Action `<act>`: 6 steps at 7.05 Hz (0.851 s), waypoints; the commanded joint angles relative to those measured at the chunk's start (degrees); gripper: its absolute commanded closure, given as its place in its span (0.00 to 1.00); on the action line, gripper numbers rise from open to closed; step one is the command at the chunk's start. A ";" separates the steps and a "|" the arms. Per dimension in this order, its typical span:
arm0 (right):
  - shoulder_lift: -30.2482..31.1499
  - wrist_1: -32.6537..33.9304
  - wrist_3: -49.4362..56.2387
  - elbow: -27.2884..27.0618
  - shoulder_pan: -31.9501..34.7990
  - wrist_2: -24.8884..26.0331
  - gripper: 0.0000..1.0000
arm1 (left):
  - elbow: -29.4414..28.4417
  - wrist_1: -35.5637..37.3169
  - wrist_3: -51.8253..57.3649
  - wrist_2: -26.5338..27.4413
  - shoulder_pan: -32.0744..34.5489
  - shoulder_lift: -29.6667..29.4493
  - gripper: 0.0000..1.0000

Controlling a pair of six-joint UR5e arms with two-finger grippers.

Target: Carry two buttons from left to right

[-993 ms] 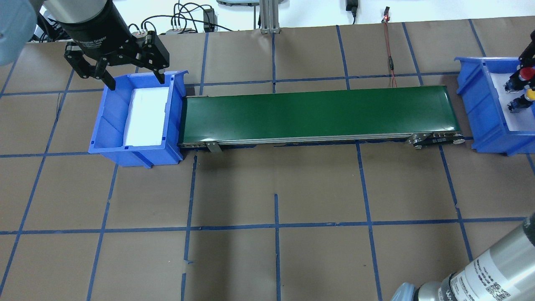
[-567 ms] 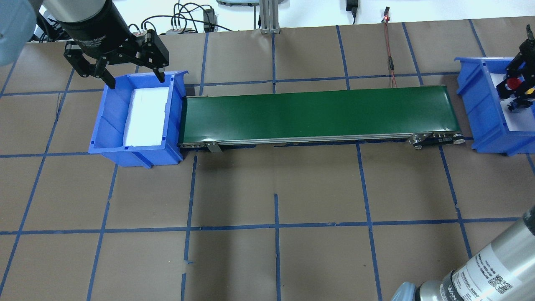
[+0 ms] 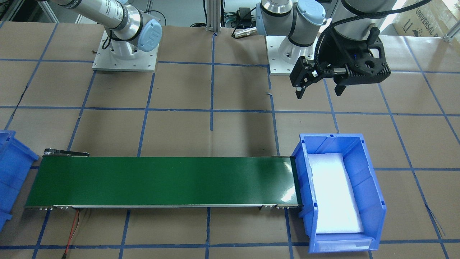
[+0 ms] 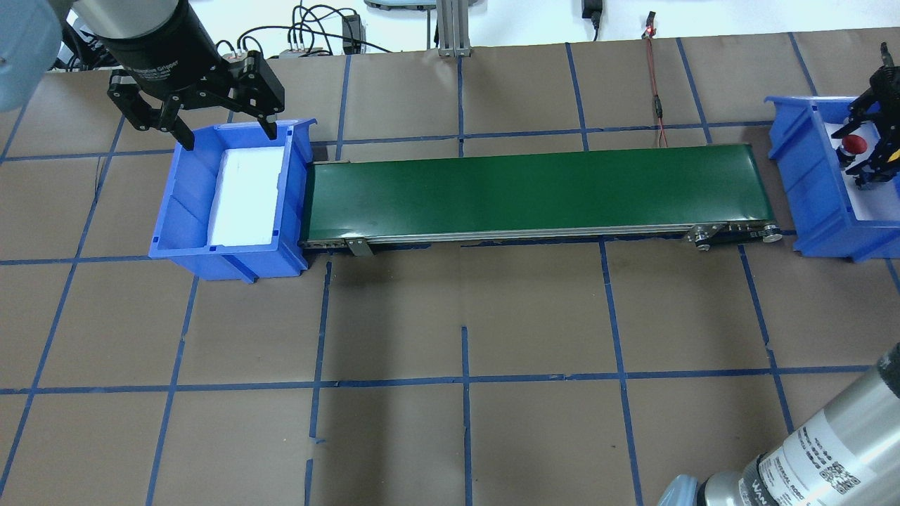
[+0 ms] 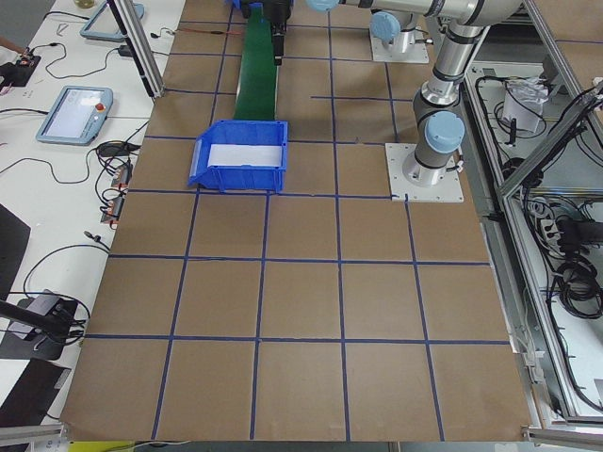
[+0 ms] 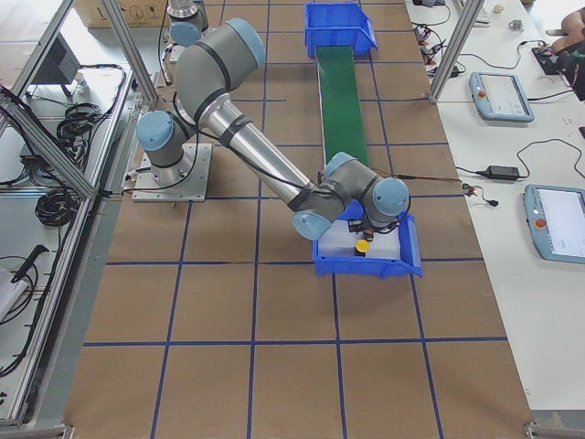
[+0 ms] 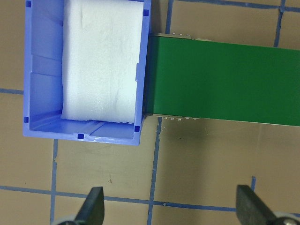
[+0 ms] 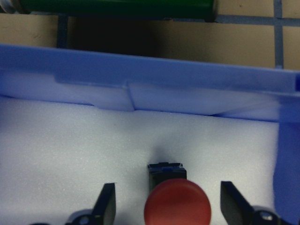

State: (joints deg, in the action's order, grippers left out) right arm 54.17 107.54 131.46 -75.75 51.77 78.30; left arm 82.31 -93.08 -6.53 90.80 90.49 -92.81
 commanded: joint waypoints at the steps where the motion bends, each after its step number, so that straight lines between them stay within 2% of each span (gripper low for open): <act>1: 5.56 -3.19 -0.15 0.42 3.32 6.30 0.00 | 0.05 0.00 0.03 -0.01 0.03 0.00 0.00; 2: 10.90 -8.26 -1.54 0.25 6.74 8.95 0.00 | 0.05 0.00 0.03 -0.01 0.12 0.00 0.00; 4: 18.05 -16.71 -14.58 0.07 15.95 11.51 0.00 | 0.13 0.00 0.03 0.16 0.12 0.09 0.00; 6: 23.33 -22.43 -36.67 -0.01 22.56 11.09 0.00 | 0.05 -0.79 0.38 0.69 0.30 0.26 0.00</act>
State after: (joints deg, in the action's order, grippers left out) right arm 74.16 89.05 108.44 -75.69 70.06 89.56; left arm 82.39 -93.43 -6.41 91.24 90.71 -92.65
